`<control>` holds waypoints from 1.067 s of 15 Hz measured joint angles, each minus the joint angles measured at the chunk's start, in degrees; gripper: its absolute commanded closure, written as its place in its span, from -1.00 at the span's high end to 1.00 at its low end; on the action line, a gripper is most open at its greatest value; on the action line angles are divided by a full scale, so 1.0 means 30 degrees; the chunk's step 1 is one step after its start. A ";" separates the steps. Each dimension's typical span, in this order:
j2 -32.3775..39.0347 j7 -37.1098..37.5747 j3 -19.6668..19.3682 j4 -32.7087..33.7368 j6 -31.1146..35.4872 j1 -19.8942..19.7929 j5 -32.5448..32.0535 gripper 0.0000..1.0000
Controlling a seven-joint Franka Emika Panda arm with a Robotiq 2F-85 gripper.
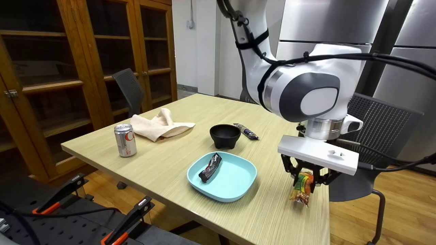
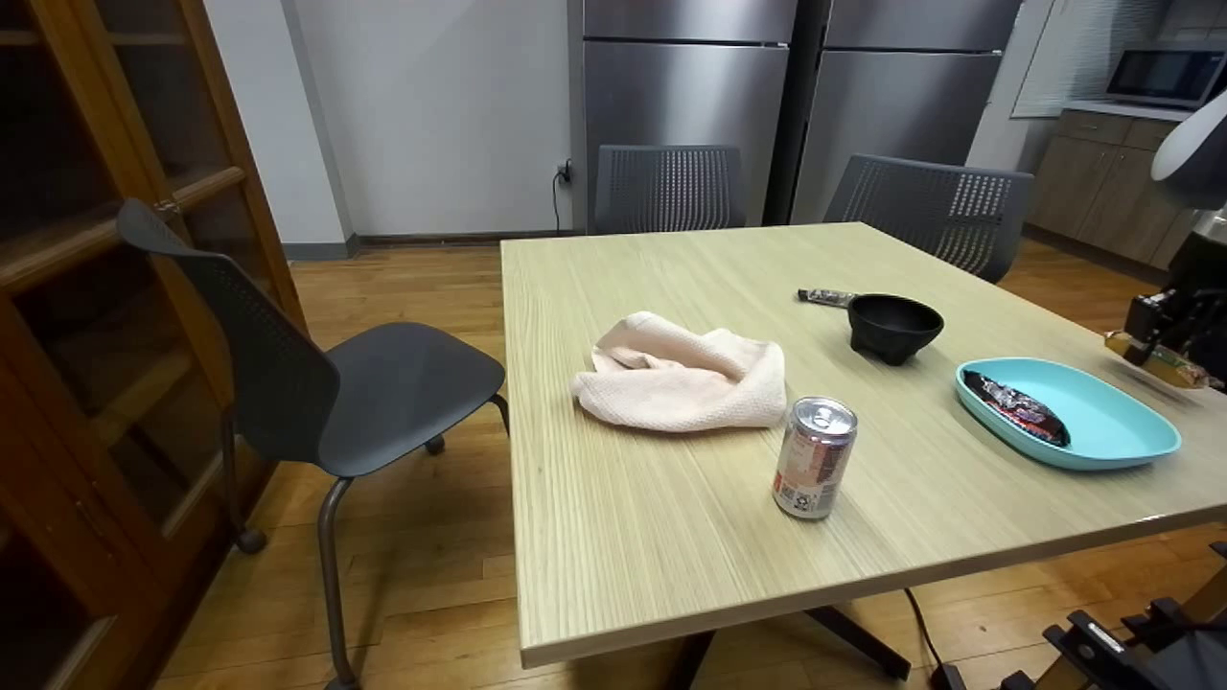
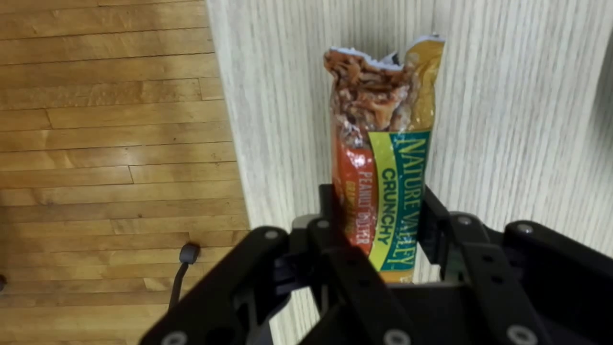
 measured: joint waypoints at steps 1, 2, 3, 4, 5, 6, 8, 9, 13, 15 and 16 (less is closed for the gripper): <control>-0.0385 -0.0117 0.0286 -0.0224 0.0000 -0.0294 0.0020 -0.67; -0.0818 -0.0252 0.0591 -0.0508 0.0000 -0.0599 0.0036 -0.67; -0.1240 -0.0373 0.0881 -0.0812 -0.0005 -0.0872 0.0049 -0.67; -0.1642 -0.0507 0.1144 -0.1142 -0.0009 -0.1099 0.0071 -0.67; -0.2038 -0.0721 0.1400 -0.1492 -0.0009 -0.1288 0.0152 -0.67; -0.2430 -0.0973 0.1639 -0.1873 -0.0008 -0.1432 0.0266 -0.67; -0.3138 -0.1443 0.2065 -0.2663 0.0003 -0.1607 0.0503 -0.67; -0.3453 -0.1673 0.2220 -0.3076 0.0022 -0.1618 0.0640 -0.67; -0.4335 -0.2322 0.2962 -0.4714 0.0297 -0.1586 0.1328 -0.67; -0.4553 -0.2628 0.3444 -0.5491 0.0590 -0.1514 0.1724 -0.67; -0.4629 -0.2743 0.3700 -0.5867 0.0822 -0.1460 0.1884 -0.67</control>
